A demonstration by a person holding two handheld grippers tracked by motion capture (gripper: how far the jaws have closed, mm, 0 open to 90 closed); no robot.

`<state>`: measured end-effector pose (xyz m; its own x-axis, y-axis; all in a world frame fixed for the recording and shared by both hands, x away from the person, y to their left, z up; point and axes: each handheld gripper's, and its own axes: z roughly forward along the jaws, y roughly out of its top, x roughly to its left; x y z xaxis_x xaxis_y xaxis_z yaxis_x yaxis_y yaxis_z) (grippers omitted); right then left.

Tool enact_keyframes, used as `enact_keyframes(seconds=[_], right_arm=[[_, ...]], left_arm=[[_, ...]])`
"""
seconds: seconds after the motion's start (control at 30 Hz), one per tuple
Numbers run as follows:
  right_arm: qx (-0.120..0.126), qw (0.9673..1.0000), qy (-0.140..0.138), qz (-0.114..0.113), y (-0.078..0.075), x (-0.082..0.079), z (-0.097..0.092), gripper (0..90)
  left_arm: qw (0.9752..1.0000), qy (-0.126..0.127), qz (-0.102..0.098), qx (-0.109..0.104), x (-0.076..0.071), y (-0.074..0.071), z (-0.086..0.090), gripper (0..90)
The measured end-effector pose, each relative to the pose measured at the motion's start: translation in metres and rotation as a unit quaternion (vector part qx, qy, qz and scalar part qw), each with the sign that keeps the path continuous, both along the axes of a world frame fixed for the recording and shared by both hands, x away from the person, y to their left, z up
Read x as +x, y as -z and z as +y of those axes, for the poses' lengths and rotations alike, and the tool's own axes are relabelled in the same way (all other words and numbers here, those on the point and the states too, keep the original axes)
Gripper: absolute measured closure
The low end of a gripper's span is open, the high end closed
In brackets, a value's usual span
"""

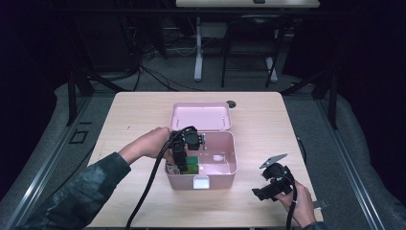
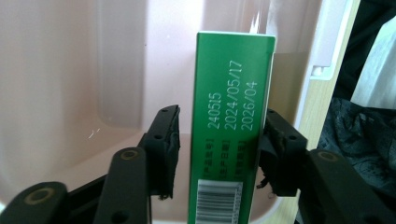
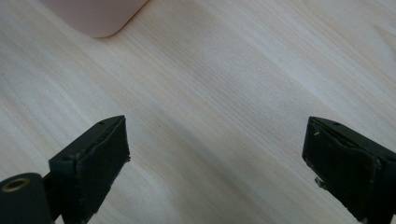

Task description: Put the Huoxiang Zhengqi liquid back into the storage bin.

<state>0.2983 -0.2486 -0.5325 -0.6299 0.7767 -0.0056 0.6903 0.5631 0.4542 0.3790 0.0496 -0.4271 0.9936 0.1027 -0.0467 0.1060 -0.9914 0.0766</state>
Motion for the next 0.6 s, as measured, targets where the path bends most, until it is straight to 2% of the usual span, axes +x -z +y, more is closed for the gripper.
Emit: enact_keyframes(seconds=[0.13,0.23,0.5,0.6], right_arm=[[0.004,1.0000,0.002,0.000,0.000,0.000,0.000,6.0],[0.004,1.0000,0.000,0.001,0.000,0.000,0.000,5.8],[0.011,0.9999,0.003,0.003,0.000,0.000,0.000,5.4],[0.012,0.9999,0.002,0.002,0.000,0.000,0.000,5.2]], left_arm=[[1.0000,-0.007,-0.001,-0.001,0.001,-0.003,0.003,46.6],[0.9998,-0.018,-0.003,-0.010,0.003,-0.007,0.005,41.9],[0.9982,-0.043,-0.014,-0.039,0.007,-0.028,0.016,31.1],[0.9979,-0.045,-0.017,-0.042,0.008,-0.036,0.020,24.6]])
